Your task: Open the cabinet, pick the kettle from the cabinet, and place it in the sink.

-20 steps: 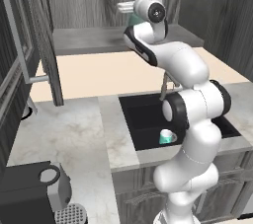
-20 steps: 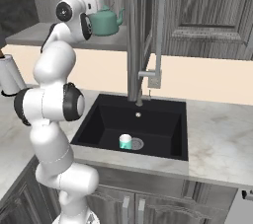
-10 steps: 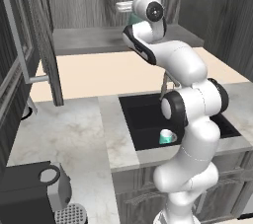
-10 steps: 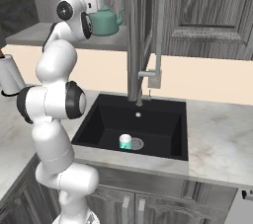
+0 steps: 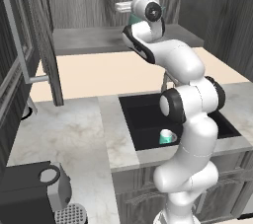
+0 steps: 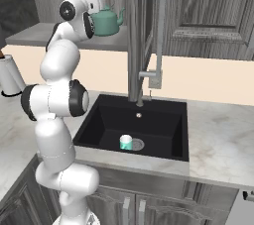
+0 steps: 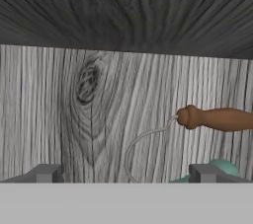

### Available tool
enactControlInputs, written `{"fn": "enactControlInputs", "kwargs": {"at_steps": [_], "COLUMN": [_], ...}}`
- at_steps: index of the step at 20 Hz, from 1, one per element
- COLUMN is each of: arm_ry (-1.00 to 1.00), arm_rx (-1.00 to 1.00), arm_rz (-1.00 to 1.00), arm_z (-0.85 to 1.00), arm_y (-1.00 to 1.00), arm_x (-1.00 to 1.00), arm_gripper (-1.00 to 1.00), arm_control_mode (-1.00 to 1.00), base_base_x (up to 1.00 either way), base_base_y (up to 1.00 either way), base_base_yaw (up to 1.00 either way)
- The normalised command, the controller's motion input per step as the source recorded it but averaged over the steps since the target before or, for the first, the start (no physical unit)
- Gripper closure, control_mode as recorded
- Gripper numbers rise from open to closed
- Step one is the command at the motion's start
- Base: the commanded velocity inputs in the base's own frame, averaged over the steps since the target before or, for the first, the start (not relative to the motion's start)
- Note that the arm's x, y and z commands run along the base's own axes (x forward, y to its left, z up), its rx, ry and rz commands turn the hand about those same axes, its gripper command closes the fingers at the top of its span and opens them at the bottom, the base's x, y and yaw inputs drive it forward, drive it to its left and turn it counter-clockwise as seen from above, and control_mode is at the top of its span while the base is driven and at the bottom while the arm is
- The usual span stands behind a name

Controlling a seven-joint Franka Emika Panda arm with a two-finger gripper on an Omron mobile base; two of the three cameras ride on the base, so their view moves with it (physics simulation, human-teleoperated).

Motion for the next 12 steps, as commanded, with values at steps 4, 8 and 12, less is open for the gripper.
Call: {"fn": "enactControlInputs", "kwargs": {"at_steps": [4,8,12], "arm_ry": [0.00,0.00,0.00], "arm_rx": [0.02,0.02,0.02], "arm_rz": [0.00,0.00,0.00], "arm_z": [-0.04,-0.04,-0.06], "arm_y": [0.00,0.00,0.00], "arm_x": [0.09,0.09,0.04], "arm_gripper": [-1.00,-1.00,-1.00], "arm_control_mode": [-1.00,-1.00,-1.00], "base_base_x": [0.00,0.00,0.00], "base_base_y": [0.00,0.00,0.00], "base_base_yaw": [0.00,0.00,0.00]}}
